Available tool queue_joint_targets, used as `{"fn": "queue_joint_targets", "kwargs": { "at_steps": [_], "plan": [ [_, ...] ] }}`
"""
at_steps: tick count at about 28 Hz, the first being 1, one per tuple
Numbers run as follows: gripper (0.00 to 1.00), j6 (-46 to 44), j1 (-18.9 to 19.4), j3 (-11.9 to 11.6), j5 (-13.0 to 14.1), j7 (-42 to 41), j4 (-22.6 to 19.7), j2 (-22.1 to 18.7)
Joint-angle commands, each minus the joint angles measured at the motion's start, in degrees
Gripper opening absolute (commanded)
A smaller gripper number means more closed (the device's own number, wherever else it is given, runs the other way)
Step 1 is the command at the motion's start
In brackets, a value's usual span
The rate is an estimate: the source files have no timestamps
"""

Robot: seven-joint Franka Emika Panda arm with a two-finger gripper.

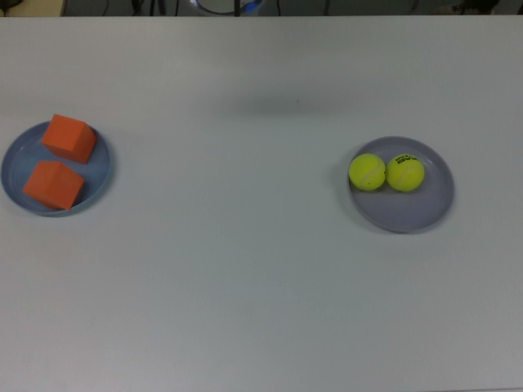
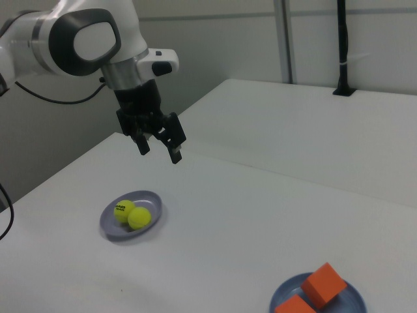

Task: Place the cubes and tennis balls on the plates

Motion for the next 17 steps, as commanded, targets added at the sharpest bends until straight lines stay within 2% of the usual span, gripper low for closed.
{"fn": "queue_joint_targets", "kwargs": {
  "at_steps": [1, 17],
  "plan": [
    [1.00, -2.0, -0.7, -0.8, 0.8, -0.4, 0.2, -1.1],
    [1.00, -2.1, -1.2, -0.8, 0.8, -0.2, 0.1, -2.2]
  ]
}}
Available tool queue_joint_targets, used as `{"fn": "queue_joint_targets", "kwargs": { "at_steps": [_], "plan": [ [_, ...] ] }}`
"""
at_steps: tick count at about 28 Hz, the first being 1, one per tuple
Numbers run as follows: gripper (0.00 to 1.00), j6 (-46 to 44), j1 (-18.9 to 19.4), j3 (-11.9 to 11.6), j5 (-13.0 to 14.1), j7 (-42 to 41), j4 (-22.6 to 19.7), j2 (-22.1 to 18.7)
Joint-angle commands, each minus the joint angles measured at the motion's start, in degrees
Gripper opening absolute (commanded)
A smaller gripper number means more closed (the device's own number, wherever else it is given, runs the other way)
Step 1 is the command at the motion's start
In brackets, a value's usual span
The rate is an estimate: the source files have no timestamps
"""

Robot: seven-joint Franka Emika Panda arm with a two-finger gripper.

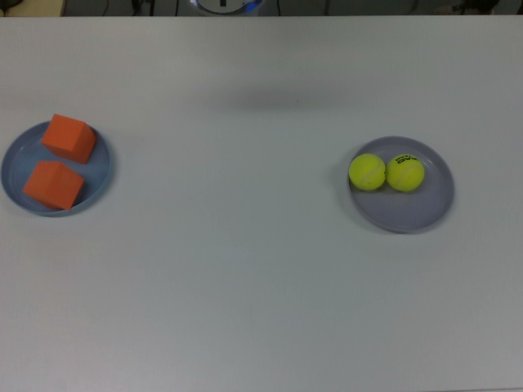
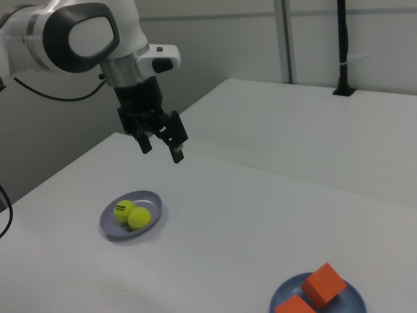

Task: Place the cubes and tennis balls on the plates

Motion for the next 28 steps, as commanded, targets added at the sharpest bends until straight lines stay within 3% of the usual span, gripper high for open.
{"fn": "queue_joint_targets", "kwargs": {
  "at_steps": [1, 5, 13, 28],
  "plan": [
    [1.00, -1.7, -0.2, -0.3, 0.8, -0.2, 0.0, -1.1],
    [1.00, -1.7, -0.3, -0.5, 0.6, -0.5, -0.1, -2.0],
    [1.00, -2.3, 0.6, -5.0, 0.8, -0.4, -0.4, -3.5],
    [1.00, -3.3, 0.2, -7.8, 0.8, -0.1, -0.4, -2.5]
  ]
}}
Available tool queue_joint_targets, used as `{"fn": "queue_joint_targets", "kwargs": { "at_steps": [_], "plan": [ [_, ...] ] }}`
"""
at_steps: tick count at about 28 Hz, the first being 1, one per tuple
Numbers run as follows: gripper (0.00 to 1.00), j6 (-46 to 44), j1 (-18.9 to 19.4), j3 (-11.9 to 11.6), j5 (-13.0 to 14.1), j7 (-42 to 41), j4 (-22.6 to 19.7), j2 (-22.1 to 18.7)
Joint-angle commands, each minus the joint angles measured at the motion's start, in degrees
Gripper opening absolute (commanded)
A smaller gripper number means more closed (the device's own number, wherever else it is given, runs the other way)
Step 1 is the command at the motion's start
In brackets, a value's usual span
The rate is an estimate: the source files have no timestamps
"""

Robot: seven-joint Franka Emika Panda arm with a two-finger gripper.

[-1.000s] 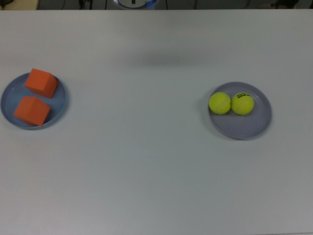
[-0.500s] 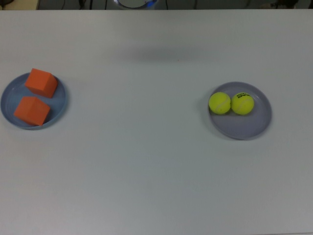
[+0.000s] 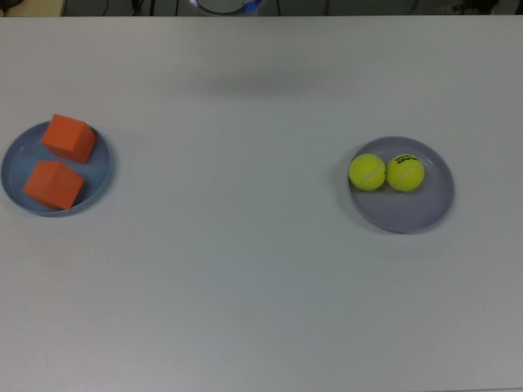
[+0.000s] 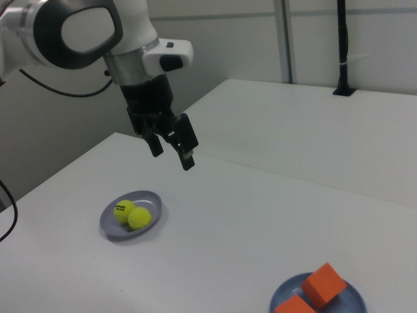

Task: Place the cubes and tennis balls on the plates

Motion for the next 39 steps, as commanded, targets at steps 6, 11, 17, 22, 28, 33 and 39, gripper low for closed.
{"fn": "queue_joint_targets", "kwargs": {
  "at_steps": [6, 11, 17, 22, 28, 33, 39],
  "plan": [
    [1.00, -0.8, -0.1, -1.3, 1.0, 0.1, -0.4, 0.0],
    [1.00, -0.9, -1.9, -1.2, 1.3, -0.9, -0.7, 0.0],
    [1.00, -1.5, -1.9, -1.2, 2.0, -2.2, -0.6, -0.1],
    [1.00, -4.4, -1.9, -1.1, 2.8, -2.1, -0.5, -0.7],
    [1.00, -5.2, -1.9, -1.1, 3.7, -1.1, -0.1, -0.6],
    [1.00, -4.9, -1.9, -0.5, 3.2, 0.8, -0.4, -0.6],
    [1.00, -4.8, -1.9, -1.1, 3.6, -0.7, -0.2, -0.8]
  ]
}}
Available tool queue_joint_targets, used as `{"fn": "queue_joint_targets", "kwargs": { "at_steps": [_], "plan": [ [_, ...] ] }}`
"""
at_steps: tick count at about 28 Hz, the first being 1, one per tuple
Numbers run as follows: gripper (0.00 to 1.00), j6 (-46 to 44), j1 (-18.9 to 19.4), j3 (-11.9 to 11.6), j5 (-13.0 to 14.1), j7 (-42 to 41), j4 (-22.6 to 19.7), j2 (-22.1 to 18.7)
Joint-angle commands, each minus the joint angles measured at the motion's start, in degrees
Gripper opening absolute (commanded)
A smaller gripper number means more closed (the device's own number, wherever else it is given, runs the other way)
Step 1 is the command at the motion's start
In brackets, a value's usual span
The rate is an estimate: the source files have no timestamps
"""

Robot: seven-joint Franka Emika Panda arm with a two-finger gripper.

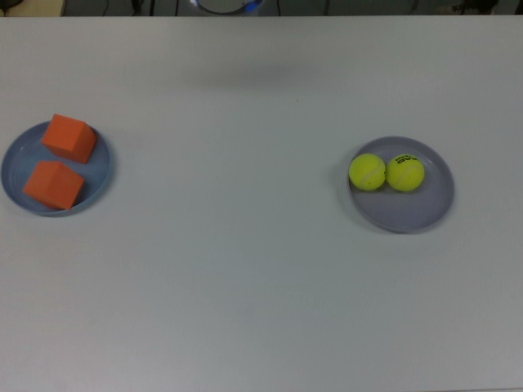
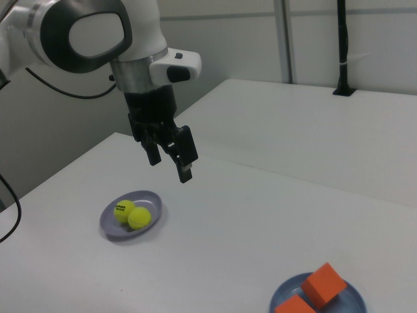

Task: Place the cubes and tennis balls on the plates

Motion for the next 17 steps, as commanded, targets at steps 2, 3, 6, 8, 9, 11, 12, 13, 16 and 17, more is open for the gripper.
{"fn": "queue_joint_targets", "kwargs": {
  "at_steps": [2, 3, 6, 8, 9, 11, 12, 13, 16, 17],
  "plan": [
    [1.00, -0.7, -0.3, -0.2, 0.9, 0.0, 0.0, -0.7],
    [1.00, -0.7, -0.3, -0.2, 0.7, 0.1, 0.0, -0.6],
    [1.00, -1.1, -0.3, -0.3, 0.4, -0.1, 0.0, -0.7],
    [1.00, -1.1, -0.3, -0.3, 0.0, 0.1, 0.0, -0.8],
    [1.00, -1.3, -0.3, -0.3, -0.2, 0.1, 0.0, -0.8],
    [1.00, -1.2, -0.3, -0.3, -0.1, 0.3, 0.0, -0.8],
    [1.00, -1.2, -0.3, -0.2, 0.0, 0.3, 0.0, -0.8],
    [1.00, -1.1, -0.3, -0.2, -0.1, 0.3, 0.0, -0.8],
    [1.00, -1.1, -0.3, -0.3, -0.1, -0.4, 0.0, -0.9],
    [1.00, -1.1, -0.3, -0.3, -0.2, -0.4, 0.0, -0.9]
  ]
}}
